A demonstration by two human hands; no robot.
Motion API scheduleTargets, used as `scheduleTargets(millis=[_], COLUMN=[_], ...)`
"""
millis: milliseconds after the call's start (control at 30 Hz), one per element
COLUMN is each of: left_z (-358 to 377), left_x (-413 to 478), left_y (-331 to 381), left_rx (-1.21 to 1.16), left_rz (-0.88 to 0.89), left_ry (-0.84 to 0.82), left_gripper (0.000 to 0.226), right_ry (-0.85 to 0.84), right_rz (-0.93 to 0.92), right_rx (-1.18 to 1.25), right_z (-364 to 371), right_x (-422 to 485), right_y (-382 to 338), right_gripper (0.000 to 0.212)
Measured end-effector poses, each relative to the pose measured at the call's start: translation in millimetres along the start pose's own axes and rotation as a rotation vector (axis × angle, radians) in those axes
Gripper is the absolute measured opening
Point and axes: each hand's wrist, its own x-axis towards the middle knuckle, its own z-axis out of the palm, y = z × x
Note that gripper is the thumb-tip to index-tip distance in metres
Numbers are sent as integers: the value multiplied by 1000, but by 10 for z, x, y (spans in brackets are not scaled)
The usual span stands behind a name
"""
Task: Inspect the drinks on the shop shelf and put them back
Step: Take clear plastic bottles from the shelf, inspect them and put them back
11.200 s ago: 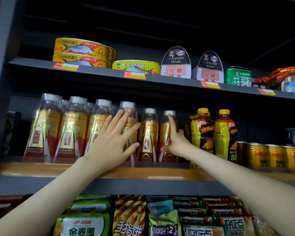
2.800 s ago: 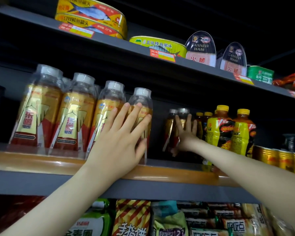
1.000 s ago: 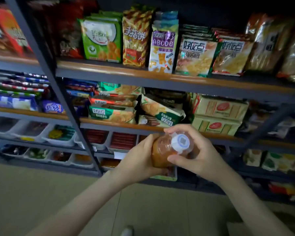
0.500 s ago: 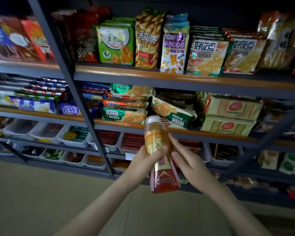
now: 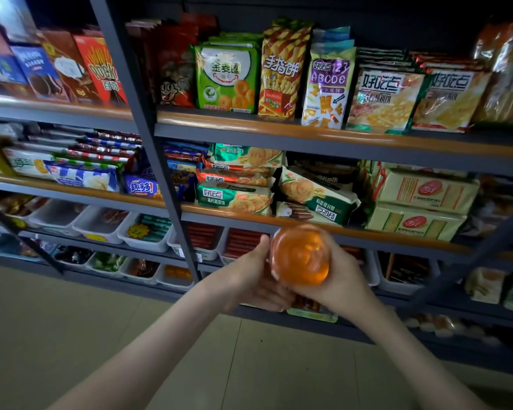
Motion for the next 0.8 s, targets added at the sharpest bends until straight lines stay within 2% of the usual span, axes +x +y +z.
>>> scheduleTargets(millis=[33, 100, 133, 167, 200, 233, 267, 333, 400, 533, 600, 700, 767, 800], left_z=[-7, -85, -130, -154, -172, -201, -230, -233, -217, -202, -141, -12, 47, 63], left_x=[-9, 23, 57, 105, 162, 206, 262, 327, 364, 391, 386, 305, 222, 201], left_y=[-34, -112, -158, -222, -275, -313, -340, -319, -259, -163, -183, -198, -145, -122], left_rx=[222, 894, 1174, 1358, 1428, 1448, 1487, 1572, 1604, 1602, 1434, 1023, 825, 766], left_rz=[79, 379, 579, 749, 898, 1037, 1173, 1376, 1531, 1651, 1641, 1376, 1095, 991], left_ry=[76, 417, 605, 677, 670, 621, 580, 548, 524, 470, 449, 443, 462, 449], left_gripper=[74, 41, 40, 66, 92, 107, 113, 105, 87, 66, 71, 74, 68, 64], right_ry=[74, 114, 103, 85, 71, 61, 55, 29, -13, -106, -139, -71, -34, -37], right_rz=[84, 211, 254, 284, 304, 323, 346, 383, 427, 502, 549, 556, 422, 346], right_rx=[49, 166, 260, 357, 431, 489, 527, 559, 566, 536, 516, 412, 299, 348], right_z=[-20, -83, -114, -140, -172, -185, -193, -188, -166, -162, -184, -211, -251, -278], right_x=[13, 52, 67, 80, 81, 85, 87, 78, 68, 50, 48, 2, -51, -71], right_y=[-24, -48, -59, -76, -83, -107, -138, -169, -159, -53, -7, 77, 101, 67], right_gripper=[68, 46, 37, 30, 27, 28, 32, 38, 42, 60, 49, 33, 23, 19])
